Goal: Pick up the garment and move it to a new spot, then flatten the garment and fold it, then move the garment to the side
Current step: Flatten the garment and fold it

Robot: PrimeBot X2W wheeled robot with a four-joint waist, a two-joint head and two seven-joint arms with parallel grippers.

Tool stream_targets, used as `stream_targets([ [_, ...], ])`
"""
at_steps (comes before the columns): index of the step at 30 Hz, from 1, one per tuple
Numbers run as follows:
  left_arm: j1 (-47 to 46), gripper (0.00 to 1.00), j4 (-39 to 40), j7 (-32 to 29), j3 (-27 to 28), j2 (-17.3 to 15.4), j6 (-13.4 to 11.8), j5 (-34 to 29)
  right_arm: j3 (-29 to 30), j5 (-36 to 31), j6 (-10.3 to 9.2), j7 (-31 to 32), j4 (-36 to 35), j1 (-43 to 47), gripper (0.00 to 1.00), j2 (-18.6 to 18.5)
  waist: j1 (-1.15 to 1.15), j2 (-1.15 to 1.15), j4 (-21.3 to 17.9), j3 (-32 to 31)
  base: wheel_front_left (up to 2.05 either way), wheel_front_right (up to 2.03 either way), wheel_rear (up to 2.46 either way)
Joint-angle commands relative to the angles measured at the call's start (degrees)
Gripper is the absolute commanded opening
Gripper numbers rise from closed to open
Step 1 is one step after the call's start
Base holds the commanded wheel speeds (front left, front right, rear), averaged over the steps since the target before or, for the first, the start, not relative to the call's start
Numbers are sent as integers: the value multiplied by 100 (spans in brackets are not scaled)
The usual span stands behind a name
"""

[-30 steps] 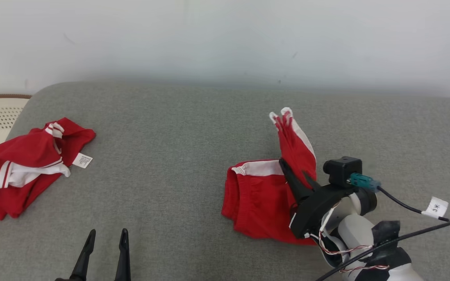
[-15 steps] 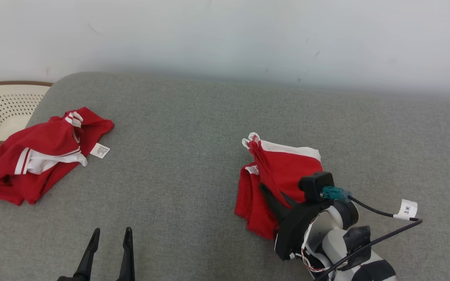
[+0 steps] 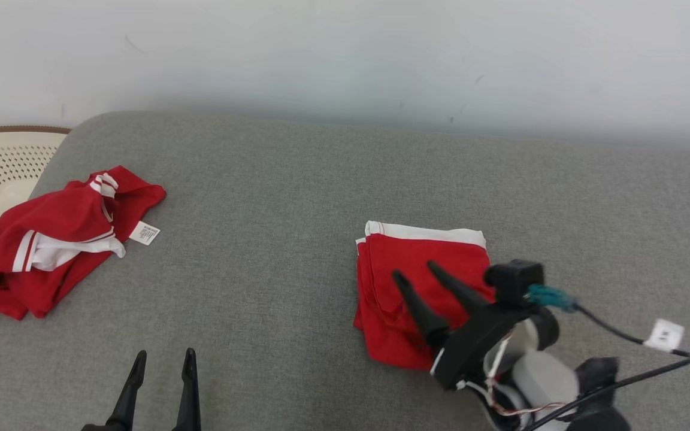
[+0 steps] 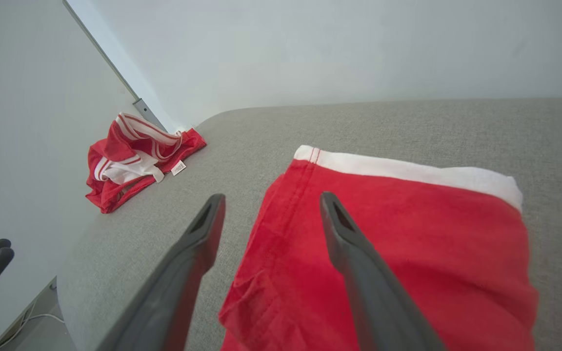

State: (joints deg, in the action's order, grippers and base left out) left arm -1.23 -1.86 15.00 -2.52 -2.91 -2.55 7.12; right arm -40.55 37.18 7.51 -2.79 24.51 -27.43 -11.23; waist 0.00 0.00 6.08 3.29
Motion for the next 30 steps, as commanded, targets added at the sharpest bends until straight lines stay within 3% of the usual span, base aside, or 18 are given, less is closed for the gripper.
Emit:
stream_targets([
  [1,3,100,7,23,-5,1,-12,-16,83,45,-3,-62,-123,59,100,-117,0,0,-17,-9,0,0,0],
  [11,137,100,109,23,38,1,-37,-75,1173,-490,-3,-4,-390,283,100,-544,0,0,-119,2,0,0,0],
  [16,85,100,78,23,58,1,-19,-60,1558,-686,-3,-49,-180,425,100,-438,0,0,-97,25,0,0,0],
  [30,-75,100,76,23,-8,0,8,-72,1437,-626,-2,-15,996,-56,100,-184,0,0,32,189,0,0,0],
])
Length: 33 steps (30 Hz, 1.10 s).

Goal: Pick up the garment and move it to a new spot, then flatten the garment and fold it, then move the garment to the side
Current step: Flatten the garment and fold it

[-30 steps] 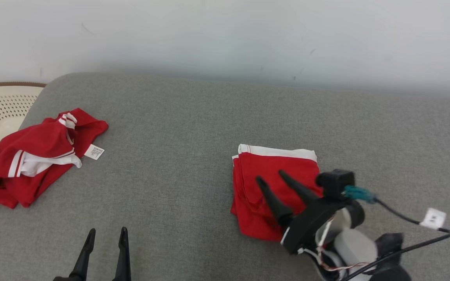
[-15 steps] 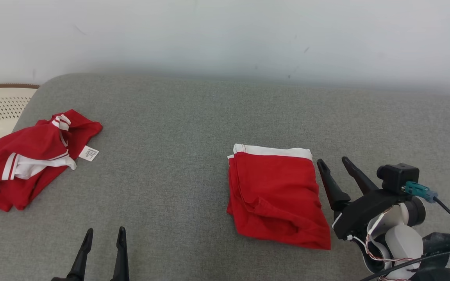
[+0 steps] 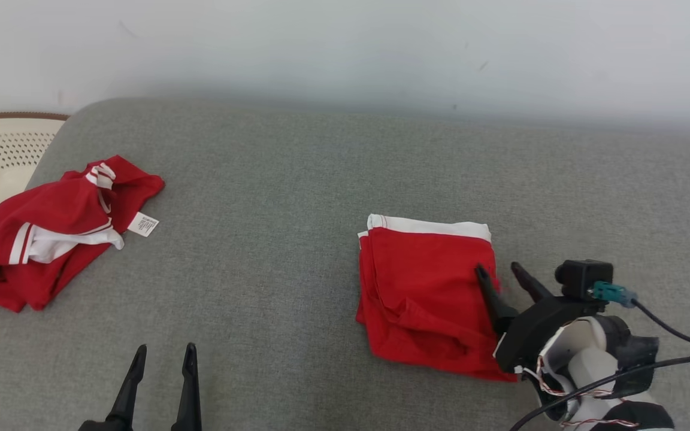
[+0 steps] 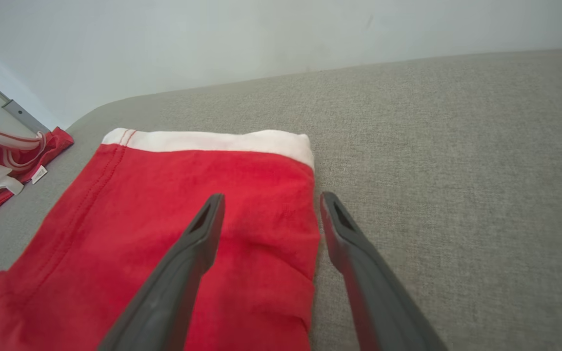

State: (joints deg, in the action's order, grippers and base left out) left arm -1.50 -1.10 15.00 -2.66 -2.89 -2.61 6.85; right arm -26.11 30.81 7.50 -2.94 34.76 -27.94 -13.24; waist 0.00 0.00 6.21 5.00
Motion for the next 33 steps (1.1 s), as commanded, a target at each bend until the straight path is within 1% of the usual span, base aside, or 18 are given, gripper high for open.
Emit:
stream_targets([
  [1,-55,100,-9,22,5,-1,8,-38,-44,21,-1,-48,40,-52,100,40,0,0,36,29,0,0,0],
  [10,-68,100,25,22,-75,0,-62,5,-187,-200,-1,-863,705,-383,100,166,0,0,190,81,0,0,0],
  [11,-75,100,24,23,-88,0,-64,8,-193,-251,-2,-976,882,-450,84,187,0,0,222,95,0,0,0],
  [12,-81,100,22,22,-89,-1,-61,9,-198,-272,-1,-1029,973,-488,47,201,0,0,240,103,0,0,0],
  [13,-92,100,6,23,-73,-2,-40,7,-198,-301,-2,-1072,1045,-521,26,224,0,0,254,109,0,0,0],
  [14,-105,100,-11,23,-56,-1,-14,2,-203,-335,-1,-1115,1095,-549,0,241,0,0,269,116,0,0,0],
  [21,-187,100,-83,23,9,-1,56,-37,-119,-556,-1,-1228,1371,-655,0,330,0,0,371,156,0,0,0],
  [28,-210,100,-122,22,-33,0,83,-44,117,-955,-1,-1221,1038,-371,0,470,0,0,515,191,0,0,0],
  [33,-229,100,-127,22,-21,-1,92,-52,25,-1173,-2,-1223,620,-8,0,621,0,0,608,189,0,0,0],
])
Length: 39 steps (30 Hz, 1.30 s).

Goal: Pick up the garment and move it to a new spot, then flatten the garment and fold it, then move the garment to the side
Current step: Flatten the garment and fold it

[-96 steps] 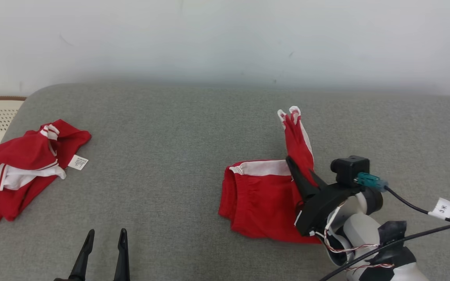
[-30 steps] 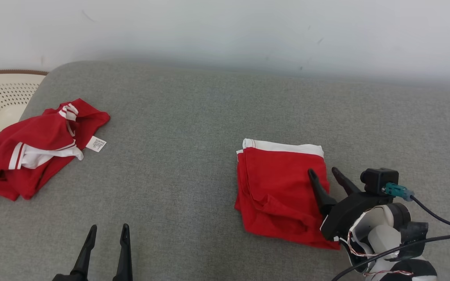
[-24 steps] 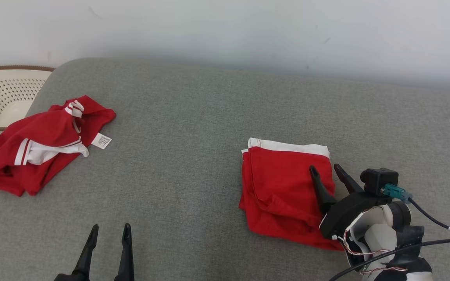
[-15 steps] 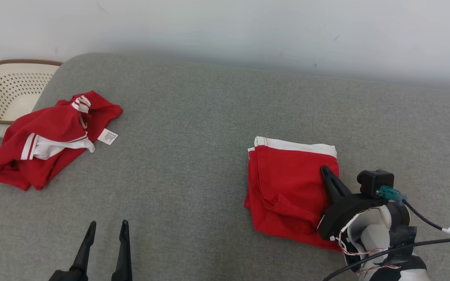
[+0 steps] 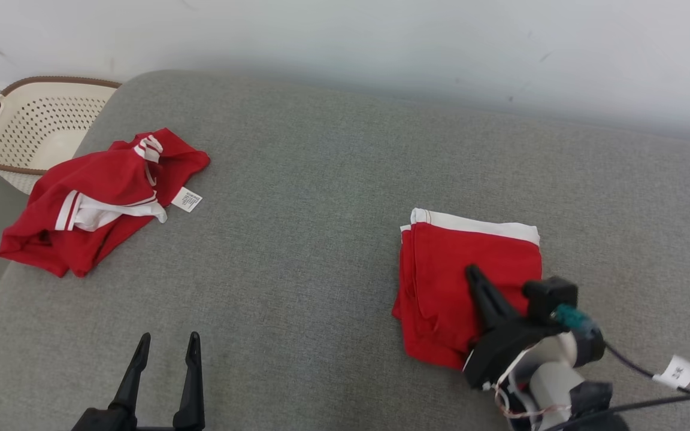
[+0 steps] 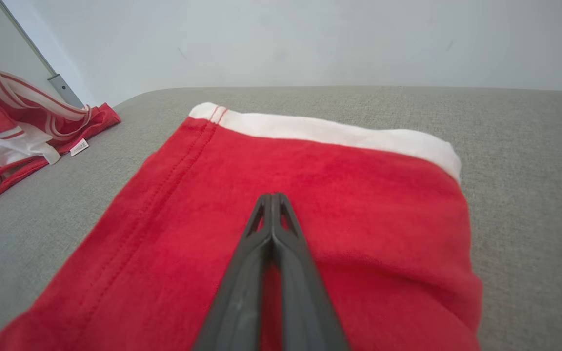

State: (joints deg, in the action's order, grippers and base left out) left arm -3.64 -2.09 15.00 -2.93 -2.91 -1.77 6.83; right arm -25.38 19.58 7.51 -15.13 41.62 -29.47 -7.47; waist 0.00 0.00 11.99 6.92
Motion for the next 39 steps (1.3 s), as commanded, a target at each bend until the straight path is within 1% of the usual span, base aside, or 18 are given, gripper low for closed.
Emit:
stream_targets([
  [1,-14,100,-33,23,7,1,5,-48,-101,-96,-3,-2,-133,221,0,80,0,0,43,-8,0,0,0],
  [5,-12,100,-43,22,2,1,3,-33,-239,-146,-2,-3,-311,423,0,159,0,0,72,-18,0,0,0],
  [13,-35,100,-60,23,-14,0,-17,0,-860,-22,-3,-3,-474,736,0,315,0,0,93,-54,0,0,0],
  [19,-7,100,-59,23,4,0,-33,5,-990,75,-2,-3,-497,736,0,337,0,0,68,-92,0,0,0],
  [25,106,100,-6,22,46,1,-72,19,-672,124,-2,-3,-1010,648,0,190,0,0,-43,-117,0,0,0],
  [29,151,100,35,23,73,0,-79,13,-313,27,-2,-3,-1420,627,0,-38,0,0,-152,-125,0,0,0],
  [34,167,100,60,22,102,0,-90,2,206,-107,-3,-4,-1728,647,0,-345,0,0,-293,-165,0,0,0],
  [35,183,100,63,23,102,1,-92,0,295,-135,-3,-4,-1766,663,11,-395,0,0,-315,-174,0,0,0],
  [37,203,100,71,23,114,1,-92,-9,476,-159,-3,-4,-1814,705,46,-474,0,0,-365,-190,0,0,0],
  [38,207,100,68,23,127,0,-85,-16,547,-168,-2,-4,-1817,732,92,-509,0,0,-388,-195,0,0,0],
  [39,207,100,65,22,134,1,-72,-22,599,-147,-2,-4,-1785,757,100,-540,0,0,-405,-199,0,0,0],
])
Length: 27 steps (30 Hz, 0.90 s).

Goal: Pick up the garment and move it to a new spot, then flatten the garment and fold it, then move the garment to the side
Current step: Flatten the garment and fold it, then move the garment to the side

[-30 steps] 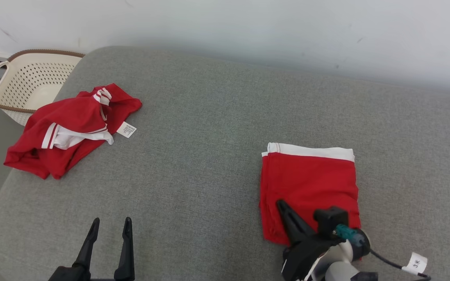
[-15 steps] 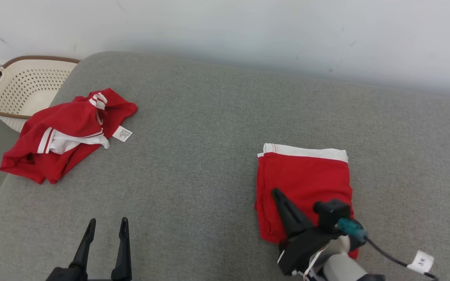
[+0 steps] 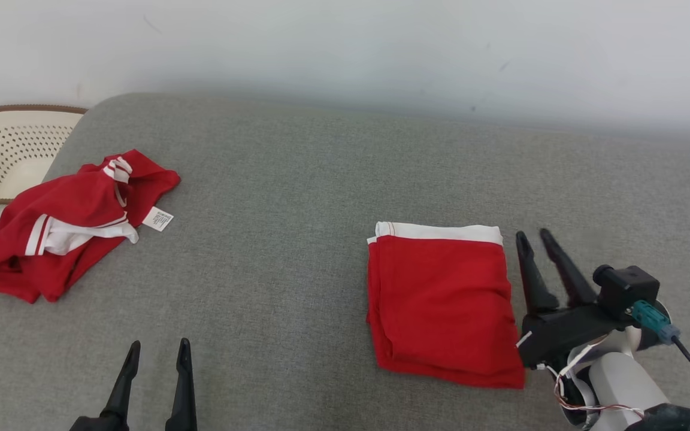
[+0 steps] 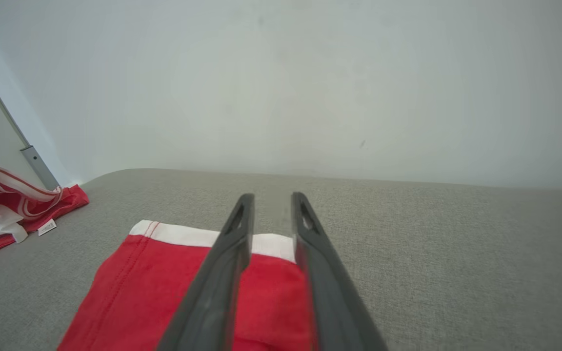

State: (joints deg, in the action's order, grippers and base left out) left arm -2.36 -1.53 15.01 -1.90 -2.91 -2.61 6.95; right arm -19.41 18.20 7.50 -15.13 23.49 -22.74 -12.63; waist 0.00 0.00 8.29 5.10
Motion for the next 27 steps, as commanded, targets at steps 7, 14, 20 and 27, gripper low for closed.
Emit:
stream_targets([
  [7,125,100,73,22,-15,-1,-35,-74,-259,622,-1,16,647,-38,100,-164,0,0,-131,-45,0,0,0],
  [14,58,100,27,21,25,0,28,-118,-899,1524,-1,407,1041,-254,100,-327,0,0,-130,-66,0,0,0],
  [20,70,100,39,22,2,0,27,-111,-1399,2201,-1,801,1326,-453,100,-479,0,0,-82,-78,0,0,0],
  [27,78,100,16,21,-29,0,4,-66,-1755,2760,-1,1241,1727,-642,100,-526,0,0,-9,-73,0,0,0],
])
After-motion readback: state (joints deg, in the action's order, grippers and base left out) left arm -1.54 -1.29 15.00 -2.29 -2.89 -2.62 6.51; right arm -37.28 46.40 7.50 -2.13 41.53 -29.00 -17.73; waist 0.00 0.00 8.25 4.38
